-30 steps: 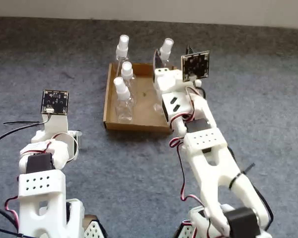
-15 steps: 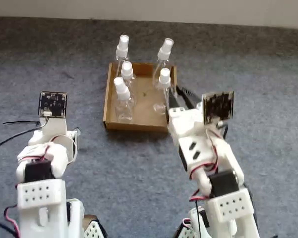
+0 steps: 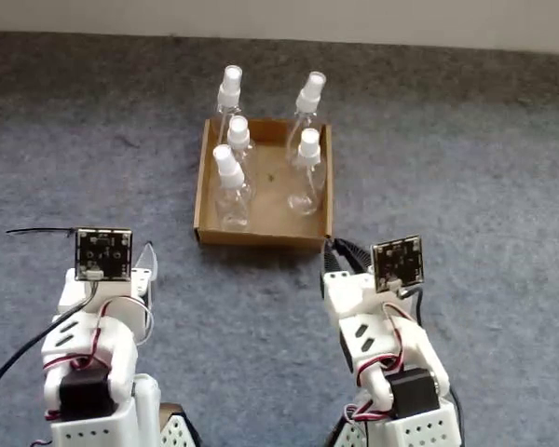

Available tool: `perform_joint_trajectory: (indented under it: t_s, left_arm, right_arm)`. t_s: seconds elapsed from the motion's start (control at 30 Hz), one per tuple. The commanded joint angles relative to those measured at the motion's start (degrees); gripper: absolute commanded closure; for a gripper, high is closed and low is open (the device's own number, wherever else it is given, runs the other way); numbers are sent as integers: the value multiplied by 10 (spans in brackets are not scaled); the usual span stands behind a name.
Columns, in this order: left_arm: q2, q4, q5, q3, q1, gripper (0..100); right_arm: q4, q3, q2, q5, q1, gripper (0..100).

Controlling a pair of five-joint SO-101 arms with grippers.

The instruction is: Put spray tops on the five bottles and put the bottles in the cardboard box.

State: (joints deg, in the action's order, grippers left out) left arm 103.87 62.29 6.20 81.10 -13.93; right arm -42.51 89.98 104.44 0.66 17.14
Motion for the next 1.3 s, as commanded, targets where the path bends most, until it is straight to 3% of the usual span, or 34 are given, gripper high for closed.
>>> perform_joint_trajectory:
  t_s: [0.0,0.13,0.23,0.4,0.47,0.63,1.27]
  left_arm:
    - [-3,3,-2,71,11,825]
    - [-1,-19,-2,167,9,825]
    - [4,-4,-2,160,8,826]
    - [2,98,-2,160,8,826]
    - [4,158,-3,160,9,827]
    - [3,152,-3,160,10,828]
    - [3,152,-3,160,10,828]
  right_arm:
    - [-2,2,11,-7,-59,993]
    - [-2,72,9,-7,-96,993]
    - [-6,128,7,-7,-102,993]
    - [-51,152,8,-7,-141,993]
    - [-93,152,7,-7,-155,993]
    - [-294,152,7,-6,-160,993]
    - [-292,152,8,-6,-160,993]
